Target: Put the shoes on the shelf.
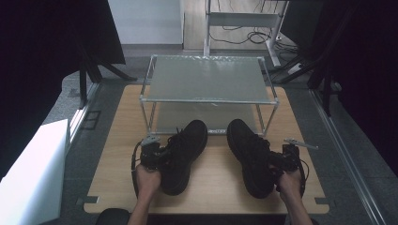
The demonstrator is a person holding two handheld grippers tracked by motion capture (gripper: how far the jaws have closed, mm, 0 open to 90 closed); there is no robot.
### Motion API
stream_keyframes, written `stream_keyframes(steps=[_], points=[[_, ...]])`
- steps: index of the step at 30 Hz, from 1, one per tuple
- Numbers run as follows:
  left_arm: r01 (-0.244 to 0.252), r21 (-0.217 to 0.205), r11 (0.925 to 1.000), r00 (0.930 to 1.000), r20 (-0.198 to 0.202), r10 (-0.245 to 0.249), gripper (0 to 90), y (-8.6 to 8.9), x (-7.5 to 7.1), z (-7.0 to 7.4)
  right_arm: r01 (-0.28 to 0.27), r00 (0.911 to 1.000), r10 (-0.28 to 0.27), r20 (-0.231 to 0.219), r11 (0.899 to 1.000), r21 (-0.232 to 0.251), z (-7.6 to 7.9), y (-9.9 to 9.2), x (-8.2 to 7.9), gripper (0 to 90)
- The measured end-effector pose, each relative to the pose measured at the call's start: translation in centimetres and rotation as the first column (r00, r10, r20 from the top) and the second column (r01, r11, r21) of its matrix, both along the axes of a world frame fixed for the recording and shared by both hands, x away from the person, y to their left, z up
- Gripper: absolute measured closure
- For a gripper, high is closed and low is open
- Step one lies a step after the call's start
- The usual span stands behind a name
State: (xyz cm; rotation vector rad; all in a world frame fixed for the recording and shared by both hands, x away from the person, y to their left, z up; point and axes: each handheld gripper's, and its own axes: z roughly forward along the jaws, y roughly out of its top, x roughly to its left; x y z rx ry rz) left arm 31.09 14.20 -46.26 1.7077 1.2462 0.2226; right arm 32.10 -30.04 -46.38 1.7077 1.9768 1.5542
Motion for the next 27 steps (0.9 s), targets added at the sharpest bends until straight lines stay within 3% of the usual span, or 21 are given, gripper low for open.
stream_keyframes(steps=[3, 9, 11, 17, 27], points=[[0.011, -0.04, 0.9992, 0.9999, -0.005, -0.012, 79.9, -0.1, -0.2, 0.2, -0.016, 0.9999, 0.016, 0.005, 0.999, 0.04, 0.6, 0.6, 0.0, 73.8], [0.0, -0.077, 0.997, 0.9999, 0.016, 0.001, 79.9, -0.4, -0.8, 1.0, -0.018, 0.9995, 0.016, 0.028, 0.997, 0.076, 1.5, 1.3, -0.2, 73.9], [-0.006, -0.106, 0.9944, 0.9998, 0.018, 0.008, 80.0, -0.3, -0.9, 1.3, -0.026, 0.9992, 0.023, 0.032, 0.994, 0.111, 2.0, 1.5, -0.4, 73.9], [0.001, -0.159, 0.9872, 0.9987, 0.051, 0.007, 79.9, -0.2, -1.5, 2.5, -0.035, 0.9984, 0.028, 0.05, 0.988, 0.147, 3.0, 1.9, -0.5, 73.8], [0.004, -0.218, 0.976, 0.9953, 0.095, 0.018, 79.9, -0.3, -1.7, 4.9, -0.052, 0.9974, 0.039, 0.06, 0.973, 0.223, 4.8, 2.6, -0.2, 73.8]])
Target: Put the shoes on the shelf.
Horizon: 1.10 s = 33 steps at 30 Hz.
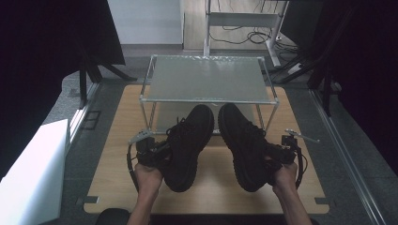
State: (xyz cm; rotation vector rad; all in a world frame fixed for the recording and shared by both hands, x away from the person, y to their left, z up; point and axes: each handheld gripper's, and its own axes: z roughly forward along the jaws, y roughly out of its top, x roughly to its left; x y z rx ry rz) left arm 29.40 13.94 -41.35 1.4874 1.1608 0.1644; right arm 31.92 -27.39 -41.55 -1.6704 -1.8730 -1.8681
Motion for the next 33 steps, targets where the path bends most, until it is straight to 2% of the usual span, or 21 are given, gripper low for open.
stream_keyframes(steps=[5, 12, 17, 20, 28, 33], points=[[-0.035, -0.016, 0.9992, 0.9994, 0.001, 0.035, 79.9, 0.1, 0.4, 1.0, 0.009, 0.9999, -0.008, -0.011, 1.0, 0.025, 1.0, 0.2, 0.6, 73.9], [-0.057, -0.056, 0.9968, 0.9978, 0.03, 0.059, 79.8, 0.1, 1.2, 2.8, 0.026, 0.9996, -0.025, -0.009, 0.998, 0.055, 2.7, 0.6, 1.3, 73.9], [-0.076, -0.074, 0.9943, 0.9957, 0.046, 0.08, 79.6, -0.2, 2.1, 4.3, 0.045, 0.999, -0.044, -0.004, 0.997, 0.059, 3.9, 1.0, 2.2, 73.9], [-0.088, -0.08, 0.9929, 0.9945, 0.051, 0.092, 79.5, -0.3, 2.9, 4.9, 0.056, 0.9984, -0.055, -0.009, 0.996, 0.067, 4.6, 1.2, 2.9, 73.9], [-0.137, -0.113, 0.9842, 0.9898, 0.025, 0.14, 79.4, -0.6, 5.5, 5.7, 0.1, 0.995, -0.1, -0.003, 0.994, 0.054, 6.3, 2.1, 4.9, 74.0], [-0.174, -0.086, 0.9811, 0.9837, 0.032, 0.177, 79.4, -1.2, 6.9, 6.8, 0.123, 0.9924, -0.122, -0.015, 0.991, 0.05, 7.1, 2.8, 6.5, 74.0]])
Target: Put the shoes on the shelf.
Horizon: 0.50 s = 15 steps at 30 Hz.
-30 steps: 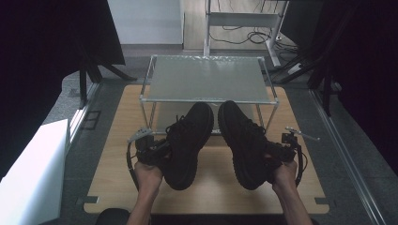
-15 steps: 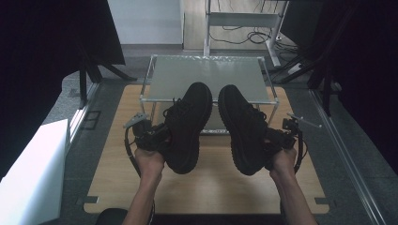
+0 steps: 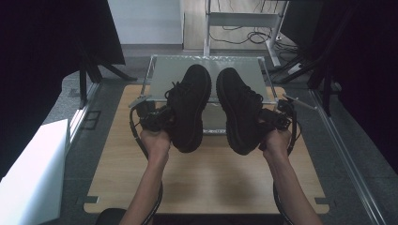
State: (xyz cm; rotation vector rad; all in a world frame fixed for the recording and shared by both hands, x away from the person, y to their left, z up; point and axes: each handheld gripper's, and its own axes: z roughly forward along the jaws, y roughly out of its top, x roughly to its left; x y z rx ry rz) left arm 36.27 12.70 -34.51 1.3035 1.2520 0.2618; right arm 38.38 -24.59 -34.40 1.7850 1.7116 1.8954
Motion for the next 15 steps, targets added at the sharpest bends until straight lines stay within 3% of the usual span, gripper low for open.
stream_keyframes(steps=[8, 15], points=[[-0.037, 0.011, 0.9993, 0.9993, -0.003, 0.037, 79.3, -0.9, 2.1, 1.7, 0.034, 0.9993, -0.034, -0.013, 0.999, -0.01, 1.6, 1.0, 2.2, 74.0], [-0.075, 0.041, 0.9963, 0.9971, -0.008, 0.075, 79.3, -1.3, 3.9, 3.2, 0.079, 0.9966, -0.08, -0.02, 0.996, -0.048, 3.0, 1.7, 4.3, 74.0]])
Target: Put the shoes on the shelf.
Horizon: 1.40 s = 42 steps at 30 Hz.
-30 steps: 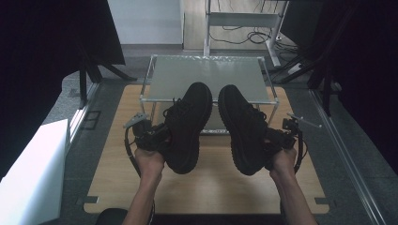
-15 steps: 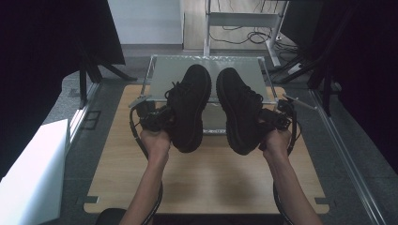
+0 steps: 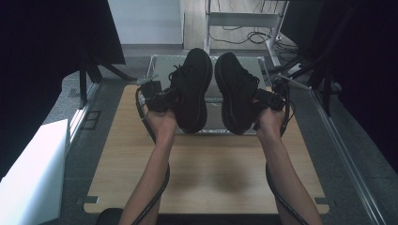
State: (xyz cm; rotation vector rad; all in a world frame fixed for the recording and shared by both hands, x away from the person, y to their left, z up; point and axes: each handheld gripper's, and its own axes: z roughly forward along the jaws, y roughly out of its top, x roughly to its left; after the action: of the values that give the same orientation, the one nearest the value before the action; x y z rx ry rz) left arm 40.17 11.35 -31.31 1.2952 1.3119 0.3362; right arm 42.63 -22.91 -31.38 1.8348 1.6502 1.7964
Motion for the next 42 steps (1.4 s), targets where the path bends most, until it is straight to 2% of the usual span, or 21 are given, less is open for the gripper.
stream_keyframes(steps=[8, 12, 15, 16, 18, 20, 21, 22, 23, 25, 26, 30, 32, 34, 36, 39, 40, 42], points=[[-0.036, 0.044, 0.9984, 0.999, -0.024, 0.037, 79.0, -0.9, 2.3, 1.3, 0.04, 0.9992, -0.04, 0.001, 0.997, -0.06, 1.4, 1.1, 2.1, 73.9], [-0.062, 0.079, 0.995, 0.9973, -0.034, 0.064, 78.7, -1.5, 3.4, 1.8, 0.064, 0.9979, -0.063, 0.012, 0.991, -0.117, 2.0, 1.6, 3.1, 74.0], [-0.086, 0.121, 0.9889, 0.9943, -0.052, 0.093, 78.5, -2.3, 4.2, 2.1, 0.089, 0.996, -0.087, 0.019, 0.979, -0.184, 2.4, 2.1, 3.8, 74.0], [-0.094, 0.135, 0.9864, 0.9931, -0.057, 0.103, 78.1, -2.5, 4.4, 2.1, 0.102, 0.9948, -0.1, 0.019, 0.97, -0.22, 2.4, 2.5, 4.2, 74.0], [-0.109, 0.172, 0.9791, 0.9907, -0.062, 0.121, 78.0, -3.1, 4.7, 2.2, 0.107, 0.9942, -0.107, 0.014, 0.968, -0.229, 2.3, 2.6, 4.4, 74.0], [-0.117, 0.206, 0.9715, 0.9878, -0.077, 0.135, 77.6, -3.8, 5.2, 2.3, 0.118, 0.9928, -0.12, 0.01, 0.959, -0.257, 2.1, 2.9, 4.8, 73.9], [-0.118, 0.215, 0.9694, 0.9869, -0.083, 0.139, 77.1, -3.9, 5.3, 2.2, 0.129, 0.9911, -0.133, 0.006, 0.947, -0.295, 2.0, 3.2, 5.1, 73.6], [-0.122, 0.22, 0.9678, 0.9853, -0.091, 0.144, 76.9, -4.1, 5.5, 2.1, 0.134, 0.9903, -0.139, 0.007, 0.94, -0.315, 1.9, 3.3, 5.2, 73.2], [-0.123, 0.222, 0.9671, 0.9839, -0.1, 0.148, 76.9, -4.3, 5.6, 2.0, 0.134, 0.9903, -0.139, 0.007, 0.94, -0.315, 1.9, 3.3, 5.2, 73.2], [-0.129, 0.232, 0.964, 0.9811, -0.111, 0.158, 76.1, -4.8, 5.9, 1.7, 0.144, 0.9887, -0.149, 0.011, 0.932, -0.331, 1.6, 3.6, 5.4, 72.2], [-0.129, 0.232, 0.9641, 0.9812, -0.111, 0.158, 75.7, -4.9, 6.1, 1.7, 0.146, 0.9885, -0.15, 0.015, 0.928, -0.344, 1.7, 3.8, 5.5, 71.8], [-0.123, 0.247, 0.9613, 0.9801, -0.122, 0.157, 71.3, -5.5, 6.3, 1.6, 0.15, 0.9878, -0.155, 0.015, 0.921, -0.361, 1.9, 4.6, 5.7, 67.8], [-0.121, 0.253, 0.9599, 0.9805, -0.121, 0.155, 68.9, -5.9, 6.5, 1.6, 0.15, 0.9876, -0.156, 0.011, 0.924, -0.351, 1.9, 5.1, 5.8, 64.7], [-0.118, 0.259, 0.9587, 0.981, -0.12, 0.153, 66.7, -5.9, 6.6, 1.5, 0.147, 0.9879, -0.155, 0.008, 0.92, -0.363, 1.9, 5.5, 5.9, 62.4], [-0.105, 0.242, 0.9646, 0.9826, -0.124, 0.138, 64.4, -5.8, 6.8, 1.4, 0.144, 0.9882, -0.153, 0.002, 0.926, -0.348, 1.8, 5.5, 6.1, 59.0], [-0.052, 0.195, 0.9794, 0.9871, -0.138, 0.08, 54.4, -5.3, 7.2, 1.3, 0.097, 0.9936, -0.11, -0.026, 0.95, -0.296, 1.6, 5.0, 6.6, 46.3], [-0.037, 0.177, 0.9836, 0.9874, -0.145, 0.063, 51.0, -5.2, 7.3, 1.2, 0.087, 0.9947, -0.099, -0.03, 0.96, -0.266, 1.5, 4.7, 6.8, 44.5], [-0.015, 0.156, 0.9876, 0.9881, -0.149, 0.038, 45.2, -4.9, 7.4, 1.1, 0.072, 0.9973, -0.073, 0.002, 0.978, -0.196, 1.5, 4.2, 6.8, 40.1]])
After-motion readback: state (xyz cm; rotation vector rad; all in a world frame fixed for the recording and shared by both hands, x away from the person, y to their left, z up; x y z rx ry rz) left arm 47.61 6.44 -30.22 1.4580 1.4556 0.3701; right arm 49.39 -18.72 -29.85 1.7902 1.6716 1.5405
